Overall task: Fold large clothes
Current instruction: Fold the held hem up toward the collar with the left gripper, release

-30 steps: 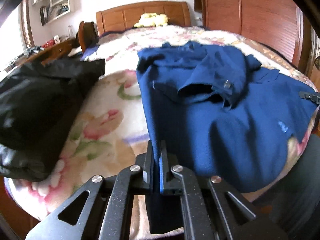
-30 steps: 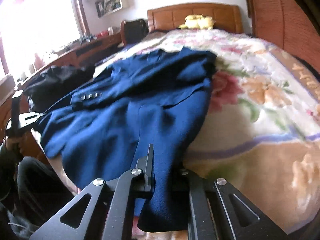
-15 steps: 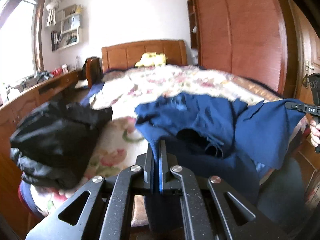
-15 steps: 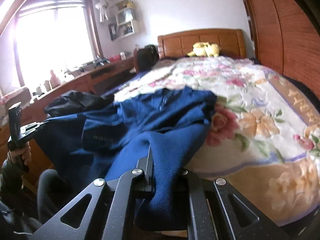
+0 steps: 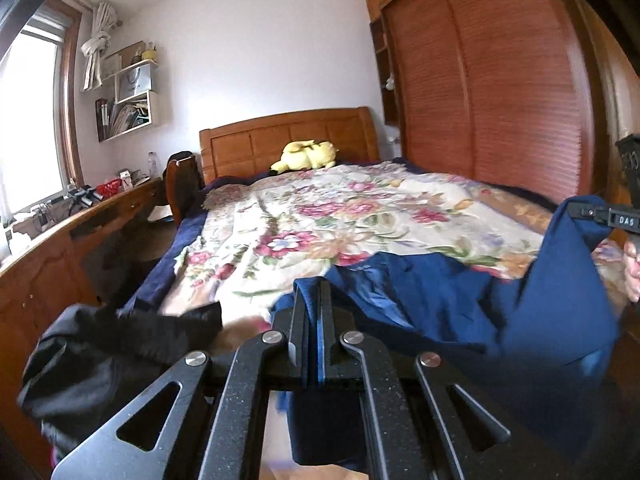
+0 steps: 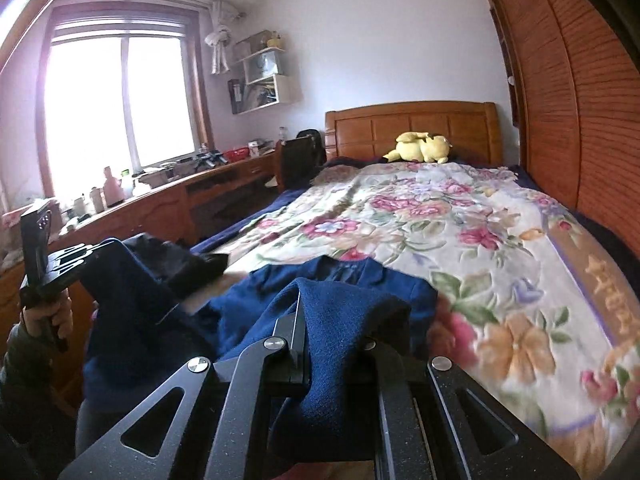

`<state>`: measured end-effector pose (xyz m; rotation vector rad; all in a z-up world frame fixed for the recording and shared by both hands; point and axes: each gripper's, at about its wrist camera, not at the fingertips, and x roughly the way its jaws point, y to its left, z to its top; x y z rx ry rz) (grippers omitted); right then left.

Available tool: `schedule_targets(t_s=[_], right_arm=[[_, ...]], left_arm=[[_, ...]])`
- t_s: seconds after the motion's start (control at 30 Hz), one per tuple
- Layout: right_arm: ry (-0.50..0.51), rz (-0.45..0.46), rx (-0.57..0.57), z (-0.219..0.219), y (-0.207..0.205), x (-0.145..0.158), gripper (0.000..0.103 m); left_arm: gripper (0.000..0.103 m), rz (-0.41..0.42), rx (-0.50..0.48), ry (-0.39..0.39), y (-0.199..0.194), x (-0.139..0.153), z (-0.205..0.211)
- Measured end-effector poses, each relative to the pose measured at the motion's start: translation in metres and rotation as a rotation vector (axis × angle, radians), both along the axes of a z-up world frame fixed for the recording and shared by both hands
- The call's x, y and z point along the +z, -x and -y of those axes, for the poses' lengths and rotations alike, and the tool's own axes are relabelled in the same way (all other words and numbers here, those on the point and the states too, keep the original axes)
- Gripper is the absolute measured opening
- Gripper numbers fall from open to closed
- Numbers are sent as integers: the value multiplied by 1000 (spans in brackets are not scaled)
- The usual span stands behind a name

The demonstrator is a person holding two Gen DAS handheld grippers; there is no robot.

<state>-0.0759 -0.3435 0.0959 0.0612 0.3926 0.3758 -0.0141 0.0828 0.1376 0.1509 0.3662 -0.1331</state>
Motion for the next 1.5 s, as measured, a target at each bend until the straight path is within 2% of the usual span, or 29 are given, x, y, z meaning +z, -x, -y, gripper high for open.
schedule_targets(t_s=[0.1, 0.17, 0.33, 0.5, 0.63, 0.73, 0.83, 0.9, 0.93, 1.0, 1.03, 1.07, 1.23, 1.3, 1.5], right_arm=[[12, -39, -22, -3, -54, -12, 6], [21, -81, -40, -8, -98, -22, 6], [56, -141, -80, -18, -175, -32, 6], [40, -185, -159, -11, -254, -39, 6], [103, -287, -169, -27, -314, -73, 6], [165, -305, -157, -48, -327, -86, 6], [174, -316, -155, -57, -333, -93, 8], [171, -326, -159, -57, -333, -91, 12], [161, -331, -152, -57, -331, -89, 15], [133, -360, -134, -53, -336, -87, 31], [116, -377, -125, -49, -336, -85, 48], [106, -383, -113, -48, -333, -84, 55], [144, -364, -107, -35, -309, -81, 61], [171, -362, -114, -35, -297, -80, 62], [214, -327, -126, -32, -241, -80, 63]], left_arm=[[3, -6, 40, -34, -46, -12, 2], [3, -43, 57, -64, -81, -23, 2], [3, -78, 107, -79, -141, -32, -13], [3, -131, 183, -103, -218, -47, -30], [3, -209, 180, -49, -257, -74, -40], [3, -237, 177, -23, -262, -88, -40], [11, -242, 180, -39, -258, -93, -38], [35, -246, 163, -29, -254, -90, -39], [38, -244, 152, -22, -250, -86, -40], [38, -245, 146, -21, -240, -81, -39], [39, -244, 135, -15, -235, -77, -39], [39, -245, 126, -12, -230, -75, -38], [40, -245, 56, 0, -191, -76, -25], [44, -253, 33, 13, -176, -83, -19], [45, -290, 8, -6, -135, -116, -8]])
